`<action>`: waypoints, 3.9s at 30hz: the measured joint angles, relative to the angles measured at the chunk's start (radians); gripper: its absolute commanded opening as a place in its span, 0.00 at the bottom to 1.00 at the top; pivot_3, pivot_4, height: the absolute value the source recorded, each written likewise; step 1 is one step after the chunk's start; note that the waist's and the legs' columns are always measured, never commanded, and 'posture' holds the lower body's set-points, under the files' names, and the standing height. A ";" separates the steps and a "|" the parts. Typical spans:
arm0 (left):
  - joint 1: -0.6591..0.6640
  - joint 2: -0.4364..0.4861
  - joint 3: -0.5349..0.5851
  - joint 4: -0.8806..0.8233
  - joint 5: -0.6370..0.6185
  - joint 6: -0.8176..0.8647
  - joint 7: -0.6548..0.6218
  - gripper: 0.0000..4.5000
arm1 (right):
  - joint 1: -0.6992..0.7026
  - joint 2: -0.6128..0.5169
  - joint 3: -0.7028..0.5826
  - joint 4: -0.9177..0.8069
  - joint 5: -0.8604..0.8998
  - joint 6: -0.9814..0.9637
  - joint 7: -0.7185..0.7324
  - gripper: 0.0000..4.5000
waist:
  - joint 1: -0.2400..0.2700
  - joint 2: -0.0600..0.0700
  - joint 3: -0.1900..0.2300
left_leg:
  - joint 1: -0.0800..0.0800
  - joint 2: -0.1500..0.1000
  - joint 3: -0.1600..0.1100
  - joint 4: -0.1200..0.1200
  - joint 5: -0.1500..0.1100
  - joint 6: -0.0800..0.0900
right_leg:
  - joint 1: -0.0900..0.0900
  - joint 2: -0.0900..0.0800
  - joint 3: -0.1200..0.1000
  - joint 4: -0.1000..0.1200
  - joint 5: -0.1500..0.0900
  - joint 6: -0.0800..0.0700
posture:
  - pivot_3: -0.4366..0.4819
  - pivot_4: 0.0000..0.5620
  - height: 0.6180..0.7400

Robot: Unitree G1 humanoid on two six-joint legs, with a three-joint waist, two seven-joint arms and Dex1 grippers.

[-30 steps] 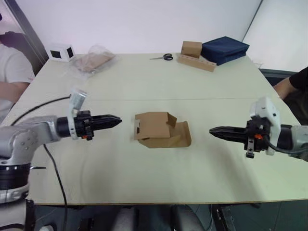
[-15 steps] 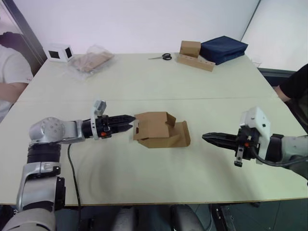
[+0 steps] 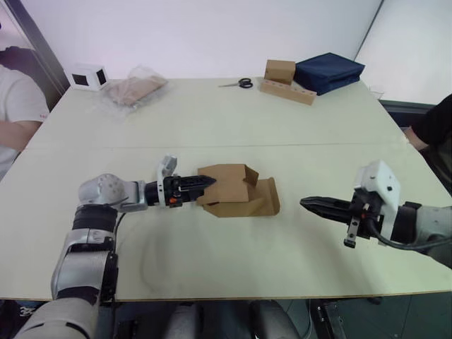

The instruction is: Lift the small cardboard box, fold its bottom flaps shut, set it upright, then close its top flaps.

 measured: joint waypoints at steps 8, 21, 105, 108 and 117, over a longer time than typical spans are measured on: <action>-0.034 -0.043 -0.073 0.060 0.084 -0.104 -0.109 0.99 | 0.013 0.000 -0.006 -0.010 0.017 0.000 -0.025 0.00 | 0.001 0.000 0.000 | 0.000 0.000 0.000 0.000 0.000 0.000 | 0.000 0.000 0.000 0.000 0.000 0.000 | 0.48 0.27 1.00; -0.140 -0.094 -0.085 0.222 0.194 -0.211 -0.222 0.99 | 0.037 -0.001 -0.050 -0.026 0.058 0.019 -0.064 0.00 | 0.001 0.000 0.000 | 0.000 0.000 0.000 0.000 0.000 0.000 | 0.000 0.000 0.000 0.000 0.000 0.000 | 0.48 0.27 1.00; 0.109 -0.015 -0.047 -0.589 0.034 -0.468 -0.221 0.01 | -0.526 0.457 0.453 0.252 -0.198 -0.100 -0.235 0.00 | -0.004 0.001 0.000 | -0.001 0.000 0.000 -0.001 0.001 -0.001 | -0.002 0.000 0.000 0.000 0.000 0.000 | 0.48 0.27 1.00; 0.110 -0.015 -0.049 -0.591 0.034 -0.471 -0.221 0.01 | -0.533 0.459 0.457 0.252 -0.212 -0.100 -0.236 0.00 | -0.003 0.001 0.000 | -0.001 0.000 0.000 -0.001 0.001 -0.001 | -0.002 0.000 0.000 0.000 0.000 0.000 | 0.48 0.27 1.00; 0.111 -0.010 -0.049 -0.590 0.037 -0.471 -0.215 0.01 | -0.516 0.418 0.418 0.219 -0.217 -0.085 -0.222 0.00 | -0.003 0.001 0.000 | -0.001 0.000 0.000 -0.001 0.001 -0.001 | -0.002 0.000 0.000 0.000 0.000 0.000 | 0.48 0.27 1.00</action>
